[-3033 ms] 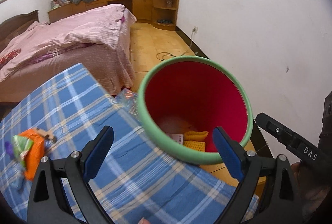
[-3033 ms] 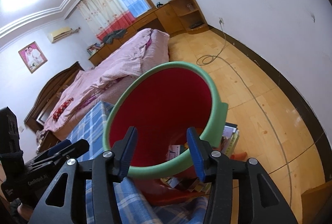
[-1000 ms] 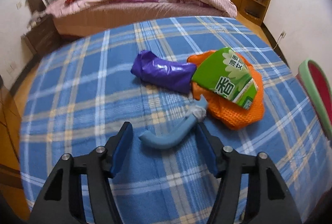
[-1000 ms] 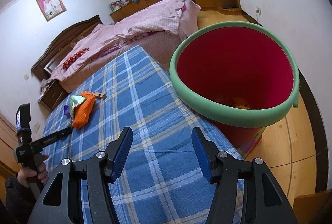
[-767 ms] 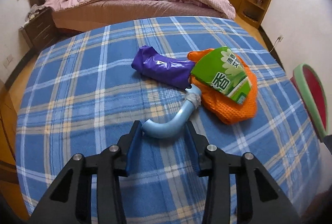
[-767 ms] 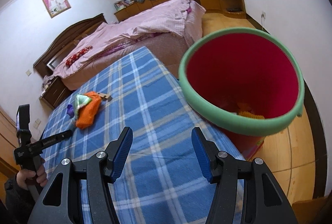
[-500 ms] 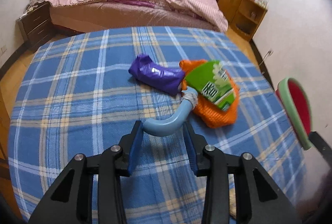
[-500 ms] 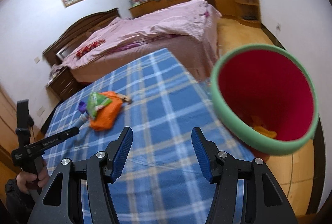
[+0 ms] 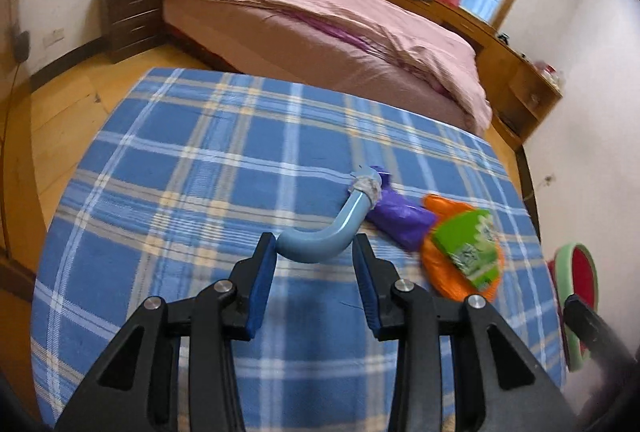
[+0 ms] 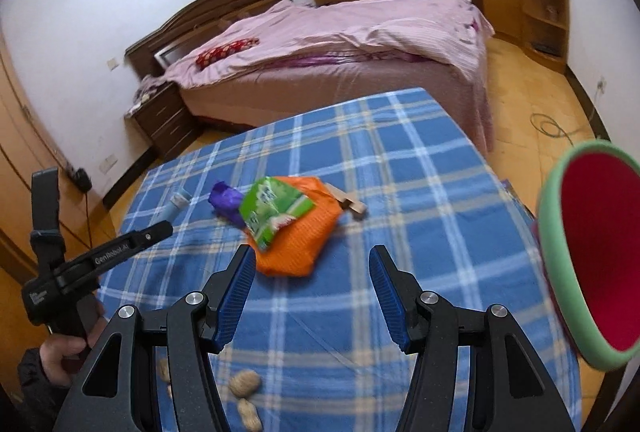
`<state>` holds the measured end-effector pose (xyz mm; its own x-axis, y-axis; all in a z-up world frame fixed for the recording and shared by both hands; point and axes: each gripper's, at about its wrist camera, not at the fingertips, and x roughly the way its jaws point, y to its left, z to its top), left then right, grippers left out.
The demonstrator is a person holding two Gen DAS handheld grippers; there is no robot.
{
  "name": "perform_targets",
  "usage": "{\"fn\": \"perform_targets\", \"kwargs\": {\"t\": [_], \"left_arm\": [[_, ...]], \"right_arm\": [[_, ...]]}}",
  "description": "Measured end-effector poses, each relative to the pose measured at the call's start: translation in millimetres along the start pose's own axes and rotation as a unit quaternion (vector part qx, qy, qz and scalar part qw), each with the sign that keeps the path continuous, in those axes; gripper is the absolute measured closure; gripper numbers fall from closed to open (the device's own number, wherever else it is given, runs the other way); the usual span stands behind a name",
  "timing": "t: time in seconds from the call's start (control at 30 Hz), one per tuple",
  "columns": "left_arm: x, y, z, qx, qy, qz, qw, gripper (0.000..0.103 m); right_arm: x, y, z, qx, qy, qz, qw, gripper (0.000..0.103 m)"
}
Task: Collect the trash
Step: 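Move both tools back over the bed toward the remaining trash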
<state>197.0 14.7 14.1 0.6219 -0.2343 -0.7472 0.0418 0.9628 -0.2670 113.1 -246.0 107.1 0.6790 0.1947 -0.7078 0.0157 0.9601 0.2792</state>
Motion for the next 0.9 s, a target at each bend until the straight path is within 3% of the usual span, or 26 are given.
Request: {"fn": "perform_targets", "kwargs": {"t": [0.17, 0.3, 0.63, 0.73, 0.9], "left_arm": [[14, 6, -7, 0.014, -0.001, -0.003, 0.9999, 0.064], [15, 7, -9, 0.02, -0.006, -0.003, 0.9998, 0.064], [14, 19, -10, -0.003, -0.008, -0.024, 0.9997, 0.064], [15, 21, -10, -0.007, -0.006, -0.027, 0.9996, 0.064], [16, 22, -10, -0.012, -0.003, -0.03, 0.9995, 0.064]], "right_arm": [[29, 14, 8, -0.018, 0.021, 0.022, 0.999, 0.043], [52, 23, 9, -0.025, 0.04, 0.013, 0.999, 0.043], [79, 53, 16, -0.133, 0.029, -0.056, 0.989, 0.043], [88, 58, 17, -0.162, 0.039, -0.059, 0.984, 0.03], [101, 65, 15, -0.179, 0.054, -0.055, 0.981, 0.029]]}}
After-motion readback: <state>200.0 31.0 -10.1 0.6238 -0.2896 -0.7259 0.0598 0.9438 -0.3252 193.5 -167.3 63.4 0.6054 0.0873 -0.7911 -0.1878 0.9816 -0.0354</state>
